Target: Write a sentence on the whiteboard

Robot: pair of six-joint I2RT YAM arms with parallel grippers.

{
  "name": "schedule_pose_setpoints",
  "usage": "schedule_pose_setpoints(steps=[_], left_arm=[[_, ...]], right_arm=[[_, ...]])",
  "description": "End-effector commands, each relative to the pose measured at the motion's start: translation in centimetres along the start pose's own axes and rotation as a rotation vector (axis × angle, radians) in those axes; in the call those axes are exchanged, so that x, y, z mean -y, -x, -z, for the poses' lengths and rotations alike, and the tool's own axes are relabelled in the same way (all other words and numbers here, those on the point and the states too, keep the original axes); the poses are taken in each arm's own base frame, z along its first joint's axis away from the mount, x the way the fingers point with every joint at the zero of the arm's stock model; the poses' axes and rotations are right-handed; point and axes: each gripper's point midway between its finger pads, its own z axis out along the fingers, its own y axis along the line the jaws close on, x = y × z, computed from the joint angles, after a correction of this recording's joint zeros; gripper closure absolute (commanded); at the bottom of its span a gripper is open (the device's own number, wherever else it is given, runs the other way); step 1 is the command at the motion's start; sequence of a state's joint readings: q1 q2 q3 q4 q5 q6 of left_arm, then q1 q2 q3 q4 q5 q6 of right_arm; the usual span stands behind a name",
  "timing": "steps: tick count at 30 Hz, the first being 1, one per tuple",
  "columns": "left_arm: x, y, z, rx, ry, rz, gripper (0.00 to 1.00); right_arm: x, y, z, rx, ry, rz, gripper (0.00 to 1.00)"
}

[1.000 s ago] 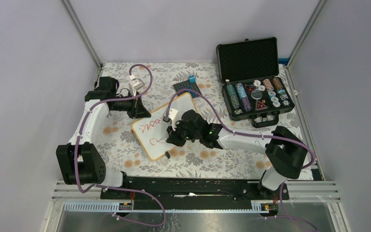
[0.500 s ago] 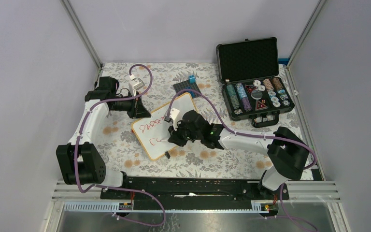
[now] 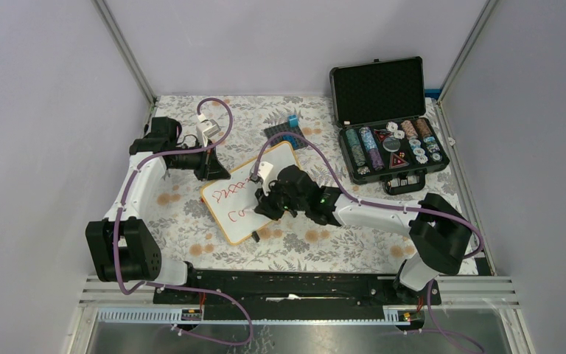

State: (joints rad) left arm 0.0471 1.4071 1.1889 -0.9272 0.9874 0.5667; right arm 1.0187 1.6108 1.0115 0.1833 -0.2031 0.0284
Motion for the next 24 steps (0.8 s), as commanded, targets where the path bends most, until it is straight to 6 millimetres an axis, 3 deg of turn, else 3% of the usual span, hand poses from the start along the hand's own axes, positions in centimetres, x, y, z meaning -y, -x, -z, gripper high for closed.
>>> schedule_pose_setpoints(steps=[1, 8, 16, 24], left_arm=[[0.5, 0.0, -0.1, 0.002, -0.009, -0.045, 1.00], [0.5, -0.1, -0.1, 0.000, -0.007, -0.045, 1.00], [0.5, 0.0, -0.1, 0.002, -0.008, -0.048, 1.00], [0.6, -0.1, -0.1, 0.002, -0.008, -0.047, 1.00]], right_arm=[[1.1, 3.3, -0.1, 0.081, -0.043, 0.005, 1.00], [0.4, 3.3, -0.2, 0.077, -0.005, 0.008, 1.00], [-1.0, 2.9, 1.8, 0.115, 0.057, 0.018, 1.00], [0.9, 2.4, 1.9, 0.112, -0.032, -0.013, 1.00]])
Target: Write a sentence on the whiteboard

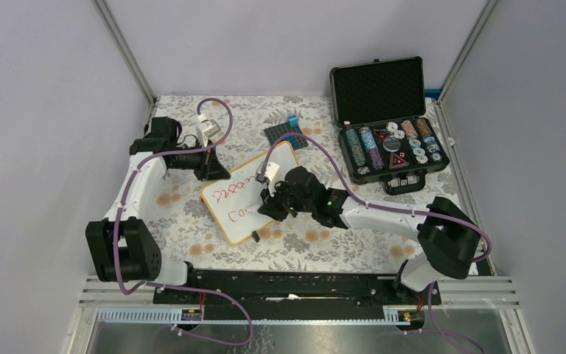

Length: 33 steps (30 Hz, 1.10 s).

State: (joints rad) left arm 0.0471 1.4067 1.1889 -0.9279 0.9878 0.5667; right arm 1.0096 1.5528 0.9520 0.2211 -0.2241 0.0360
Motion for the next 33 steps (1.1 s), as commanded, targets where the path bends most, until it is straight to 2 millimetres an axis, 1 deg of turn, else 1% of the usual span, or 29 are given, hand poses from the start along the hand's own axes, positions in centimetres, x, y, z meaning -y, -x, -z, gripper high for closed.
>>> schedule_pose_setpoints(steps=[1, 5, 10, 16, 22, 29, 33], left_arm=[[0.6, -0.1, -0.1, 0.001, -0.009, -0.047, 1.00], [0.5, 0.1, -0.1, 0.004, -0.006, -0.050, 1.00], [0.6, 0.0, -0.1, 0.003, -0.008, -0.048, 1.00], [0.5, 0.0, -0.1, 0.004, -0.010, -0.048, 1.00], [0.5, 0.1, -0.1, 0.003, -0.008, -0.050, 1.00], [0.4, 0.1, -0.2, 0.002, -0.009, -0.045, 1.00], [0.5, 0.1, -0.2, 0.004, -0.011, -0.046, 1.00]], right_arm=[[1.2, 2.5, 0.5, 0.079, -0.055, -0.009, 1.00], [1.8, 2.7, 0.2, 0.079, -0.077, -0.013, 1.00], [1.8, 3.1, -0.2, 0.080, -0.077, -0.011, 1.00], [1.9, 3.0, -0.6, 0.071, -0.074, -0.011, 1.00], [2.2, 2.8, -0.6, 0.069, -0.088, -0.013, 1.00], [3.0, 1.9, 0.3, 0.059, -0.120, -0.038, 1.00], [2.8, 1.0, 0.4, 0.041, -0.105, -0.042, 1.00]])
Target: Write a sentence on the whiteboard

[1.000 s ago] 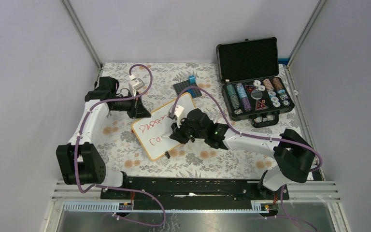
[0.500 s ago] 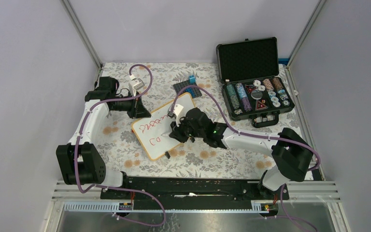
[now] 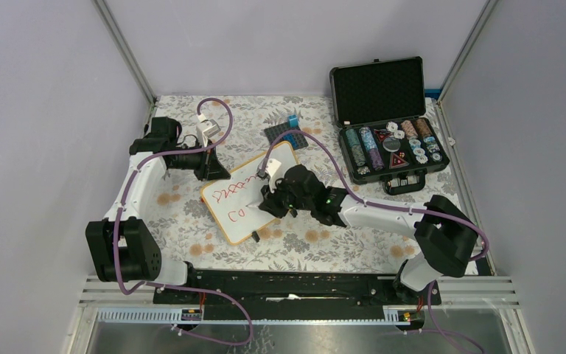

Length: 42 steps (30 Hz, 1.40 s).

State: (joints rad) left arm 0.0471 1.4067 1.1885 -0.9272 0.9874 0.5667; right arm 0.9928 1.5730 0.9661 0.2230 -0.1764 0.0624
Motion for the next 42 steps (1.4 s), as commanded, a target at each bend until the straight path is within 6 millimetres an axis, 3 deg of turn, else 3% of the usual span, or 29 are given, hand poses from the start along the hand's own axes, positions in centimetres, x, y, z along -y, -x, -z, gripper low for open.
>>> schedule_pose_setpoints(steps=[1, 14, 30, 42], left_arm=[[0.5, 0.1, -0.1, 0.005, -0.010, -0.047, 1.00], [0.5, 0.2, -0.1, 0.006, -0.007, -0.051, 1.00], [0.5, 0.1, -0.1, 0.002, -0.006, -0.048, 1.00], [0.5, 0.1, -0.1, 0.002, -0.003, -0.048, 1.00]], right_arm=[[1.2, 0.6, 0.6, 0.033, -0.040, -0.010, 1.00], [0.6, 0.0, 0.8, 0.022, -0.003, -0.011, 1.00], [2.5, 3.2, 0.9, 0.103, -0.097, -0.025, 1.00], [3.1, 2.1, 1.6, 0.091, -0.116, -0.047, 1.00]])
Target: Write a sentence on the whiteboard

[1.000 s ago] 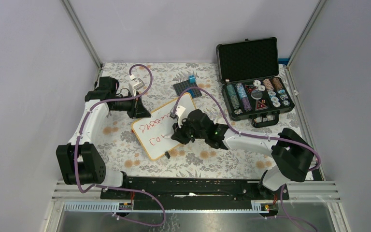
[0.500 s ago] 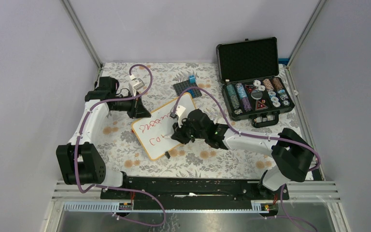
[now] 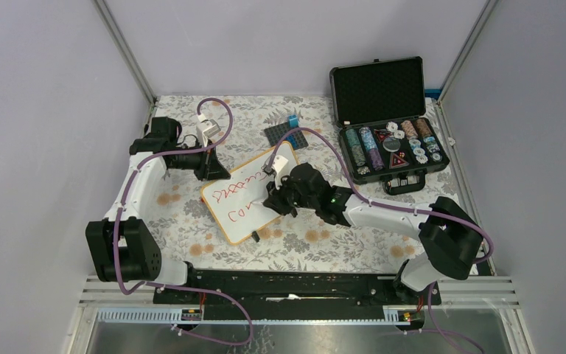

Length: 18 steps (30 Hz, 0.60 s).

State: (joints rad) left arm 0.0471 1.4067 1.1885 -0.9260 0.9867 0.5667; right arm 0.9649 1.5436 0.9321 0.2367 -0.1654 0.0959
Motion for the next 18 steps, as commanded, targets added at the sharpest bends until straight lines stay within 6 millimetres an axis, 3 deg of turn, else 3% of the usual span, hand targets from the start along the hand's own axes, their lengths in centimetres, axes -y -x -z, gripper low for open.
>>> schedule_pose_setpoints(steps=[1, 13, 18], left_arm=[[0.5, 0.1, -0.1, 0.003, -0.005, -0.047, 1.00], [0.5, 0.0, 0.0, 0.002, -0.002, -0.050, 1.00], [0.5, 0.1, -0.1, 0.002, -0.004, -0.049, 1.00]], right_arm=[[1.8, 2.1, 0.8, 0.075, -0.079, -0.003, 1.00], [1.2, -0.6, 0.2, 0.006, -0.033, -0.022, 1.00], [1.0, -0.8, 0.4, 0.006, -0.021, -0.022, 1.00]])
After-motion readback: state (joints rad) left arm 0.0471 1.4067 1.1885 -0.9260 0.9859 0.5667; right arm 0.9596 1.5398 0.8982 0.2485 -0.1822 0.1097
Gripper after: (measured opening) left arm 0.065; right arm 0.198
